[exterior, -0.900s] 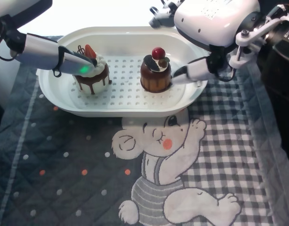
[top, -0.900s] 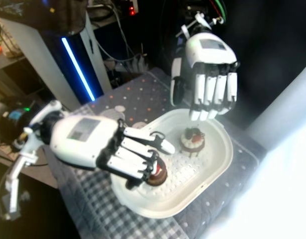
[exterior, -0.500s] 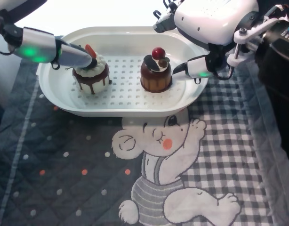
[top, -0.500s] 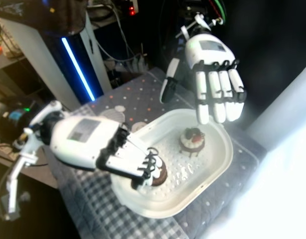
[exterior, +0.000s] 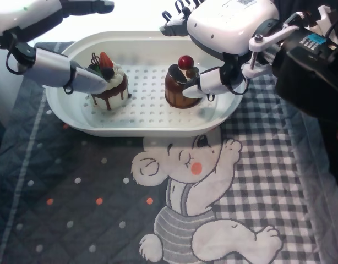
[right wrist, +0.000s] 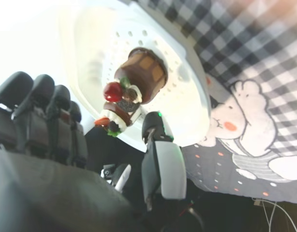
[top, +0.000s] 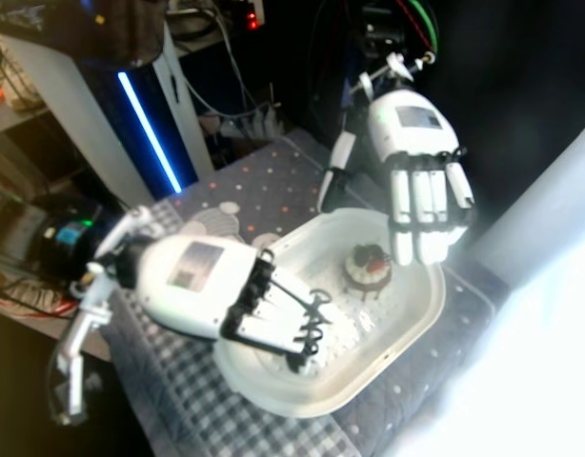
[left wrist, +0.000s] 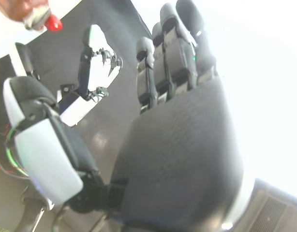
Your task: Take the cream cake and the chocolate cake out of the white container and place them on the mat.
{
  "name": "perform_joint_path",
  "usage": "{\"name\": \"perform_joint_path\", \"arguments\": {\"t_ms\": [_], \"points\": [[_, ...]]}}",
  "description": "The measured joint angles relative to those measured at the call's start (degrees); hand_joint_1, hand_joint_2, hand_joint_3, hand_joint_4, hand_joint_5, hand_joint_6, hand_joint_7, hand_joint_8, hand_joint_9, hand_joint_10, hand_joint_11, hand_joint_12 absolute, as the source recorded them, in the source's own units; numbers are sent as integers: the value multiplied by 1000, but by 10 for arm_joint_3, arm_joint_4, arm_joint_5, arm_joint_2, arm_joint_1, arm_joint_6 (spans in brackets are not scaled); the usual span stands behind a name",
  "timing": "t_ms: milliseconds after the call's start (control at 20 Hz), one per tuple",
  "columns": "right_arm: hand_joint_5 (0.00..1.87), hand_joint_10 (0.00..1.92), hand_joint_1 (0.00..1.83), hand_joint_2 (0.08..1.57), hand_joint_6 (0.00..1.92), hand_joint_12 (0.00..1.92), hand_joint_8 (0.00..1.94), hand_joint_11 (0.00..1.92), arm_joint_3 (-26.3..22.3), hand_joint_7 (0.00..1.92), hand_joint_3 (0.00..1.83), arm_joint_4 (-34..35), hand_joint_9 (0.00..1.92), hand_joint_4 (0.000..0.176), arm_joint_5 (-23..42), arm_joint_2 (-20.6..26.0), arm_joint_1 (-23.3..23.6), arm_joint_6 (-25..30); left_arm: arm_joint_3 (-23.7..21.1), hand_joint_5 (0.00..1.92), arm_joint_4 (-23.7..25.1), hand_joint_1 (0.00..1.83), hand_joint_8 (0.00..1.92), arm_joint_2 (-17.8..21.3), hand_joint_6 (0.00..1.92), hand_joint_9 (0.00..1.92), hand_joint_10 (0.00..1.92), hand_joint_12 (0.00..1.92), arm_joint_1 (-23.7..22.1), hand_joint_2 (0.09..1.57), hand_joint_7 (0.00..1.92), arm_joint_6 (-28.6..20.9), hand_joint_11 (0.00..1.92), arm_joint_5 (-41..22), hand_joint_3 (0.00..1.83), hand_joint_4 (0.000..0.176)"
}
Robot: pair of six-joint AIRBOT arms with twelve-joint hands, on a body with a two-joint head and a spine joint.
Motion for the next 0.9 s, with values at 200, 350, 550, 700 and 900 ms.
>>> {"name": "perform_joint_path", "arguments": {"t_ms": [200, 350, 550, 700, 900], "points": [[471, 114, 844, 854, 1, 1309, 4, 49, 14, 530, 0, 10, 496, 0, -19, -12, 0, 0, 15, 337, -11, 783, 9, -21, 8, 405, 55, 1383, 9, 832, 356, 0, 0, 21, 2, 0], [509, 126, 866, 865, 15, 1328, 11, 82, 26, 550, 3, 15, 534, 0, -29, -21, 0, 0, 28, 346, -22, 825, 3, -29, 7, 413, 51, 1344, 16, 840, 350, 0, 0, 33, 4, 0], [523, 91, 865, 855, 7, 1285, 3, 112, 37, 548, 0, 19, 540, 0, -48, -37, 0, 0, 47, 358, -31, 852, 6, -43, 7, 429, 57, 1377, 17, 844, 363, 0, 0, 49, 3, 0], [549, 83, 873, 854, 13, 1309, 6, 118, 42, 557, 0, 22, 556, 0, -56, -40, 0, 0, 55, 358, -36, 868, 7, -53, 6, 440, 61, 1387, 23, 849, 369, 0, 0, 56, 4, 0], [595, 108, 900, 877, 25, 1323, 22, 157, 44, 610, 6, 22, 625, 0, -59, -44, 0, 0, 67, 406, -45, 901, 10, -63, 18, 478, 74, 1419, 25, 872, 397, 0, 29, 70, 9, 0]]}}
